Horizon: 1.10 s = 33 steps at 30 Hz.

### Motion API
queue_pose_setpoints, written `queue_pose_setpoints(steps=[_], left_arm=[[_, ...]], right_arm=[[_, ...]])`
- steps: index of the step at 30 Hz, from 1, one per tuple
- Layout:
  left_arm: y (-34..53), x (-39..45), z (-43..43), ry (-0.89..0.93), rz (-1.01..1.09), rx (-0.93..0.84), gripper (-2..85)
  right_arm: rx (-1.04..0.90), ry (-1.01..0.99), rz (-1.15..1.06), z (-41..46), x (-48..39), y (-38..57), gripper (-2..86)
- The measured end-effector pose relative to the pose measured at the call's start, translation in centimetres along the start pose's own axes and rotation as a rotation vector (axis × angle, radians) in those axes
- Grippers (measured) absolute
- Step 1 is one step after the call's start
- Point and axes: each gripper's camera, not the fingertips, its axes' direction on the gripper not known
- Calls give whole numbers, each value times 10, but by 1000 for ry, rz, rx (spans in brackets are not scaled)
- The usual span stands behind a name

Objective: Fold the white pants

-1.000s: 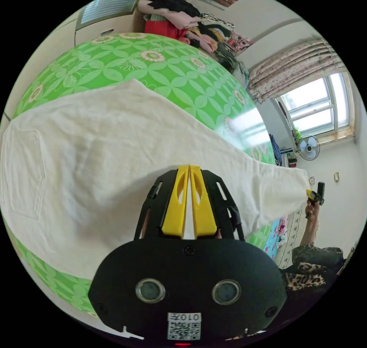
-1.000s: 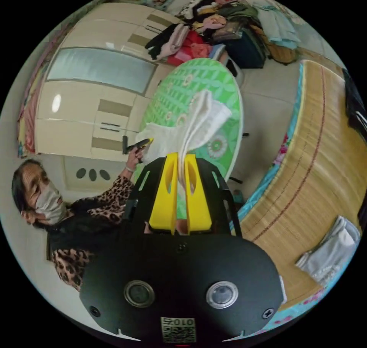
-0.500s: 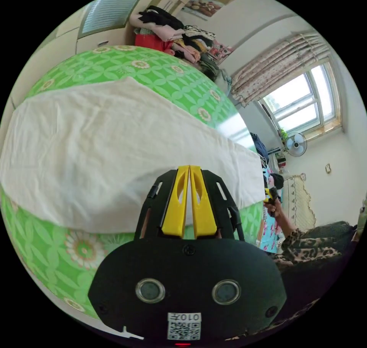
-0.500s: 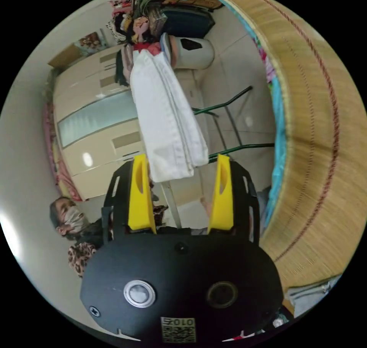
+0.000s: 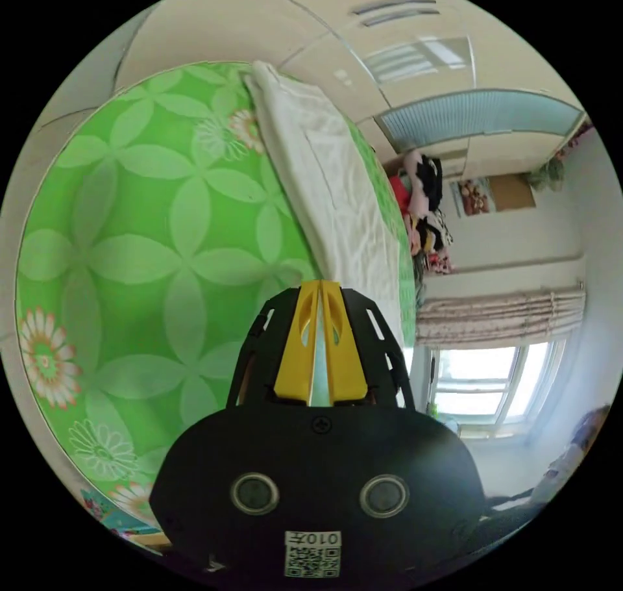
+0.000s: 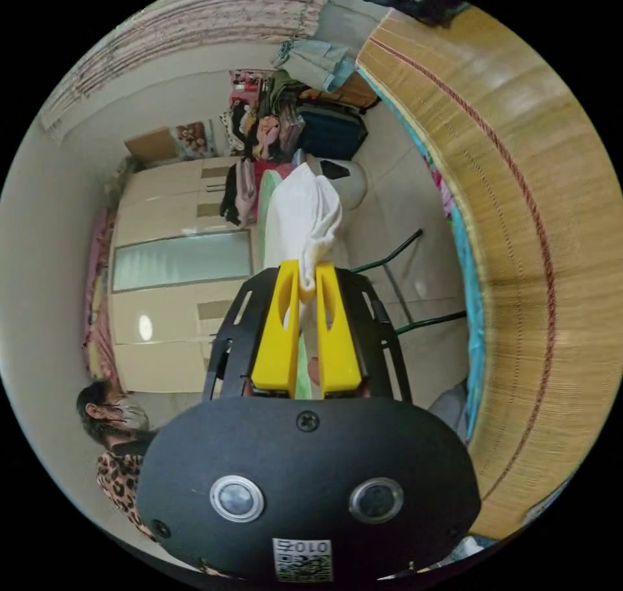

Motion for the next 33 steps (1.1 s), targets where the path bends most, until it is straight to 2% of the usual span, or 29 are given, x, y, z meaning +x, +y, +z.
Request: queue_pose_setpoints(steps=[6, 9, 11, 13, 16, 18, 21, 26, 30, 33], left_arm=[[-13, -19, -28, 26, -20, 41, -2], [-12, -23, -39, 19, 6, 30, -2], [-11, -27, -48, 33, 0, 43, -2], [-14, -36, -57, 51, -24, 68, -2], [-29, -43, -61, 123, -59, 59, -2], [-39, -43, -62, 100, -69, 63, -2], [-58, -42, -70, 99, -97, 67, -1], [-85, -35, -97, 36, -79, 70, 2], [-104, -46, -99, -48, -200, 28, 0], [-114, -63, -93, 12, -261, 5, 0]], right_arm=[[210, 213, 82, -26, -56, -70, 65], [218, 327, 123, -22, -99, -93, 116], [264, 461, 35, -12, -145, -83, 121], [222, 532, -75, 17, -184, -68, 113], [67, 443, -155, 69, -207, -45, 88], [-158, 162, -211, 117, -207, -35, 79], [-390, -71, -169, 176, -205, -21, 102], [-576, -119, -126, 232, -217, -2, 125], [-686, -174, -71, 276, -224, 12, 127], [-699, -196, -27, 299, -232, 22, 123]])
